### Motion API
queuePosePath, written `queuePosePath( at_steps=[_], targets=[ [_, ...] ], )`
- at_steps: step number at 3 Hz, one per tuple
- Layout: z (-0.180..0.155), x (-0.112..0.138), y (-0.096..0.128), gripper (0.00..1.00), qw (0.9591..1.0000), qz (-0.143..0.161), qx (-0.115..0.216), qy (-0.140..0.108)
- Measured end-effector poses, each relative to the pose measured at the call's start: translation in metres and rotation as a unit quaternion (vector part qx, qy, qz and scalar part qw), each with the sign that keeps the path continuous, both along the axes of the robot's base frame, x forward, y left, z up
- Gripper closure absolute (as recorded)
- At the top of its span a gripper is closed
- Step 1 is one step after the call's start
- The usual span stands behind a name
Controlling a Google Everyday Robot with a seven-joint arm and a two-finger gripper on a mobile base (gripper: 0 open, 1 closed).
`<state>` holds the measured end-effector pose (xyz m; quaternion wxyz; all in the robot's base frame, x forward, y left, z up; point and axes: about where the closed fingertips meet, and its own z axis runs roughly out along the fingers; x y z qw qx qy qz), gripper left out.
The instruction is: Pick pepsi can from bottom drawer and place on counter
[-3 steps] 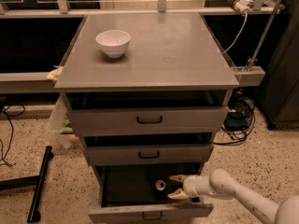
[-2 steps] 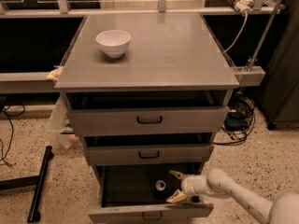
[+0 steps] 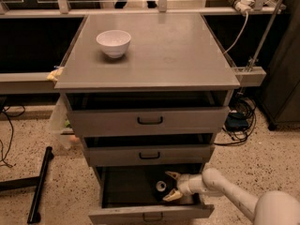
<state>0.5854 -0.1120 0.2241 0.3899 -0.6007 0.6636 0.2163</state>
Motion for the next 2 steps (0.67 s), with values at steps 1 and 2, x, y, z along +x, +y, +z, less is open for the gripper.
queuePosePath(
  at_steps=[1,2],
  targets=[
    [-0.017,0.007,0.009,0.30,1.0000,0.004,0.004,0.003],
    [-0.034,0.011,0.018,0.31,0.9999,0.009,0.010,0.007]
  ],
)
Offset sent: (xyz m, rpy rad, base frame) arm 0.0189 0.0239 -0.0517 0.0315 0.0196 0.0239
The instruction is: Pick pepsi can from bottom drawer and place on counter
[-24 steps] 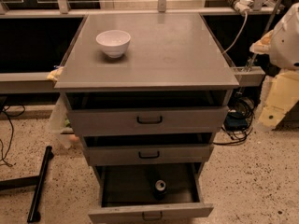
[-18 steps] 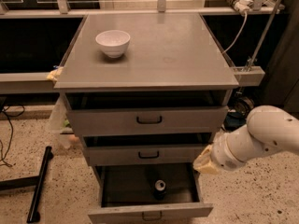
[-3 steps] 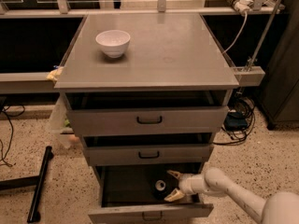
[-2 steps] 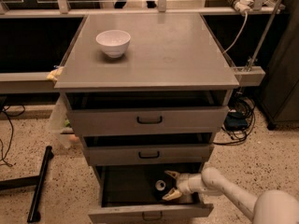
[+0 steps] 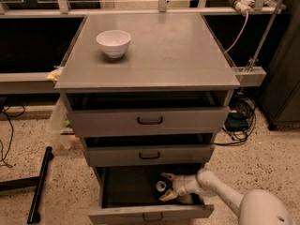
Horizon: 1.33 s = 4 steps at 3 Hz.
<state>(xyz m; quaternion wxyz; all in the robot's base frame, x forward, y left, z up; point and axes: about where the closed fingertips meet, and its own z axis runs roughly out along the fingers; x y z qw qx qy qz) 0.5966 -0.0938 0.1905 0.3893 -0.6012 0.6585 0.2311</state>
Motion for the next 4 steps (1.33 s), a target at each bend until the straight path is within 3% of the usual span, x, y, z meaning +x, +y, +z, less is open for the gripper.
queuePosePath(
  at_steps=[1,3,4],
  targets=[
    [-0.012,0.001,0.014,0.49,0.9999,0.011,0.010,0.000],
    [-0.013,0.001,0.014,0.97,0.9999,0.011,0.010,0.000],
    [-0.001,-0.011,0.005,1.00,0.9998,0.010,0.012,0.010]
  ],
)
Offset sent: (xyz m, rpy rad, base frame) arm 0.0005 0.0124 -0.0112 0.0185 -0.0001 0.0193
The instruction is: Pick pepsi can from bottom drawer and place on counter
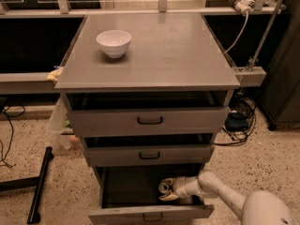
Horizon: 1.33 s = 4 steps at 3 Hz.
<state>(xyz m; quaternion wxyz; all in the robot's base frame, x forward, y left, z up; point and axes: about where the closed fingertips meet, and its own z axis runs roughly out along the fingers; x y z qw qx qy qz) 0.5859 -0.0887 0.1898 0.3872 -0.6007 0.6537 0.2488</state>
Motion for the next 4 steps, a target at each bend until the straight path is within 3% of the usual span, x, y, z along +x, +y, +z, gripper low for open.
queuePosePath(
  at_steps=[1,2,3,4],
  targets=[
    [0.040,-0.011,-0.021,1.00,0.9998,-0.018,-0.002,0.003],
    [0.104,-0.020,-0.046,1.00,0.9989,-0.040,-0.021,-0.009],
    [0.181,-0.031,-0.051,1.00,0.9972,-0.056,-0.040,-0.027],
    [0.209,-0.047,-0.042,1.00,0.9973,-0.028,-0.058,-0.034]
  ],
)
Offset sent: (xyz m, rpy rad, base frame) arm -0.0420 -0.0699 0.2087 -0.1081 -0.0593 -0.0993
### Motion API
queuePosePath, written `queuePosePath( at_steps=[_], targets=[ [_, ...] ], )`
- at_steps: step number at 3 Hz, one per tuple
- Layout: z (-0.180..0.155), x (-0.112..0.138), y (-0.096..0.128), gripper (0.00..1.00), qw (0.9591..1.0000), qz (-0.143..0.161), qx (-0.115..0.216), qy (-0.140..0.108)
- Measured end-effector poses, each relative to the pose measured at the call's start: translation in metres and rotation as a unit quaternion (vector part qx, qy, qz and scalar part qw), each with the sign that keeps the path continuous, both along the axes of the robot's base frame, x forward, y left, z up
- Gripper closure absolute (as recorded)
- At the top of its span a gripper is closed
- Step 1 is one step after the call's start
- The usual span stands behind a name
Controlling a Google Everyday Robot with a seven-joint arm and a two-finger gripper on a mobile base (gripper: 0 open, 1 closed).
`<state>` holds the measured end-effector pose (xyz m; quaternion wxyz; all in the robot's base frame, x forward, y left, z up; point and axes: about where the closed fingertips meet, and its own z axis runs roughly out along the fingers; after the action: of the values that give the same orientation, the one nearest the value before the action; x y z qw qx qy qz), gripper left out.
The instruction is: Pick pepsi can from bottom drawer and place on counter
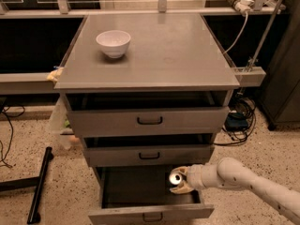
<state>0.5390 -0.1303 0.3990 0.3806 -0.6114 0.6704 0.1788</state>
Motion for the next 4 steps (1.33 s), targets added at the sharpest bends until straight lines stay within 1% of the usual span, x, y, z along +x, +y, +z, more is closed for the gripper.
queuePosePath(
  at_steps=[1,2,3,4],
  targets=[
    [0.000,0.000,0.000,1.00,1.0000,0.000,0.000,0.000],
    [0.043,-0.003,0.002,1.00,0.9998,-0.010,0.007,-0.016],
    [0.131,-0.011,0.013,1.00,0.9980,-0.051,0.026,-0.025],
    [0.202,-0.015,0.036,1.00,0.9963,-0.083,0.022,-0.007]
  ],
)
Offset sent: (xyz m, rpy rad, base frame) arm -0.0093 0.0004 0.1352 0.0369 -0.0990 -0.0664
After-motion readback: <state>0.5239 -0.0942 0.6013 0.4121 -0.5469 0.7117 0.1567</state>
